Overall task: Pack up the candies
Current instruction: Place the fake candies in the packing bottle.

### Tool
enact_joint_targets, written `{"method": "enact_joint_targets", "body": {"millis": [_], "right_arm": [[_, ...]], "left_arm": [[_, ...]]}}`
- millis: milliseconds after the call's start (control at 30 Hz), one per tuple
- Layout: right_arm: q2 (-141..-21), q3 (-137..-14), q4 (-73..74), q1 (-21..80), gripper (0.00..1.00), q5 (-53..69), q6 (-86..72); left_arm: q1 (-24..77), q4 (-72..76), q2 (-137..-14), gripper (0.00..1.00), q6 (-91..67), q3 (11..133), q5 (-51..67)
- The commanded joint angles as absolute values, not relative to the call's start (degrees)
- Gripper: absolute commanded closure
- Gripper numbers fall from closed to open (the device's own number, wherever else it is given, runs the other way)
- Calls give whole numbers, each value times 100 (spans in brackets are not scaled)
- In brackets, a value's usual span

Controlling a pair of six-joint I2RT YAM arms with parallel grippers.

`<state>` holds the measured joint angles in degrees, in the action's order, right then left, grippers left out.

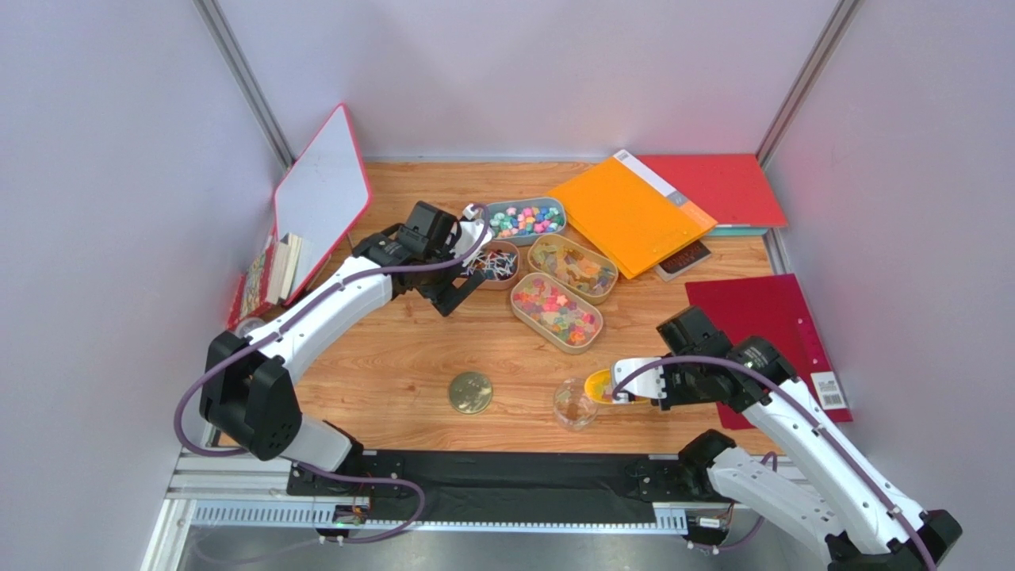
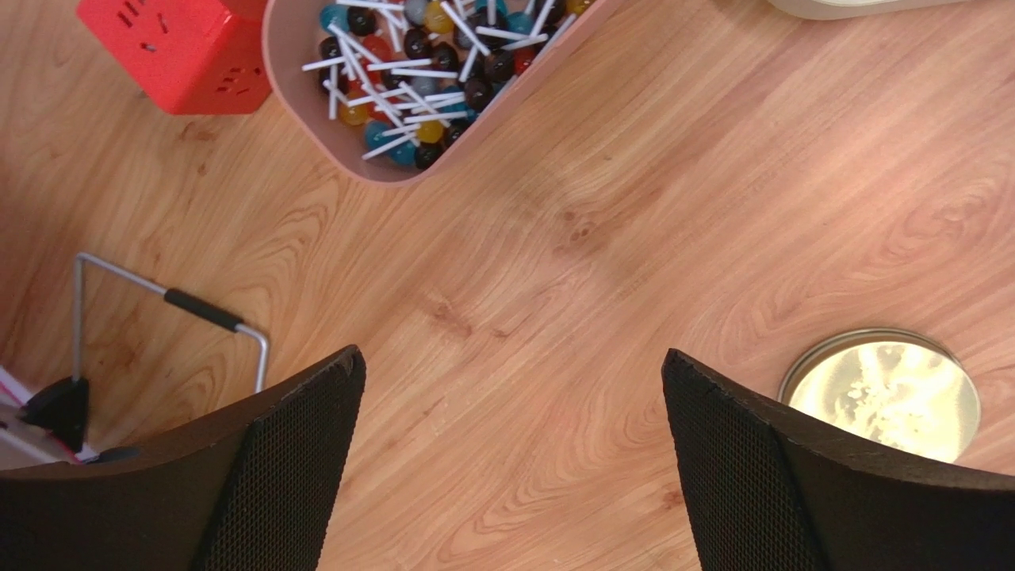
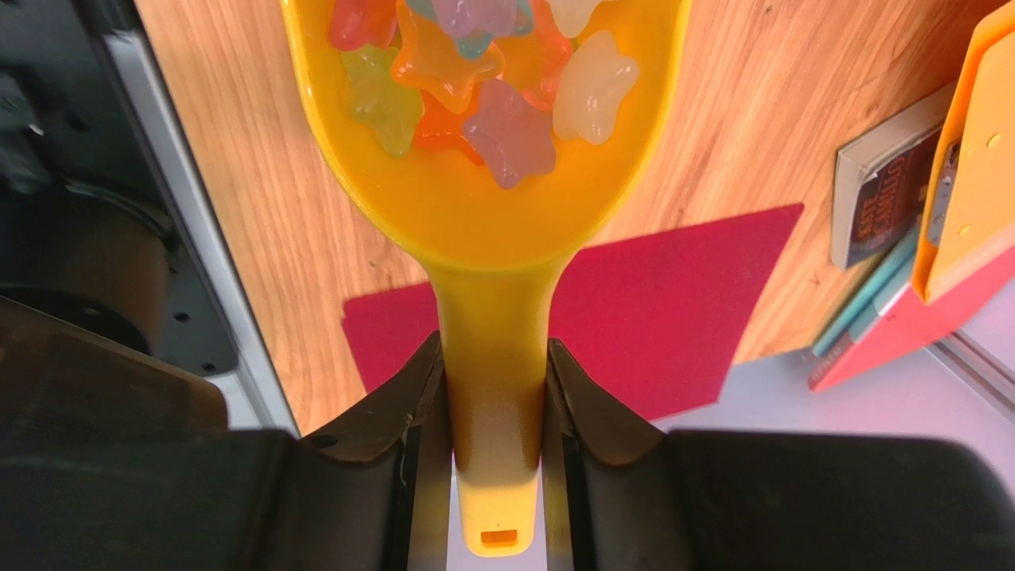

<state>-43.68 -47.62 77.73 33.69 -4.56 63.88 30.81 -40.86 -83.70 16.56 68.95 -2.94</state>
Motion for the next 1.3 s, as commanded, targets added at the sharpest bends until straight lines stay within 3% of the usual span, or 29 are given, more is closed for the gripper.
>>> {"method": "enact_joint_targets", "body": {"millis": [0,400,933,1267], "right_arm": [[-4640,-4887,8191,3401,100,-1290,6960],[-5132,-5194,8121,3682,100,-2127,6882],[-5870,-5423,8534,5404,100,-3093,5670],[-6398,-5423,8657,5818,100,-3726,5379]], "left_arm": [[3085,-3911,-8165,0,1723,6882,-791],[3085,-3674,-7945,0,1723,6688,-984],[3085,-3560,-7735,0,1696,6557,-1090],[3085,-3516,-7603,0,1670,6477,-1081]]}}
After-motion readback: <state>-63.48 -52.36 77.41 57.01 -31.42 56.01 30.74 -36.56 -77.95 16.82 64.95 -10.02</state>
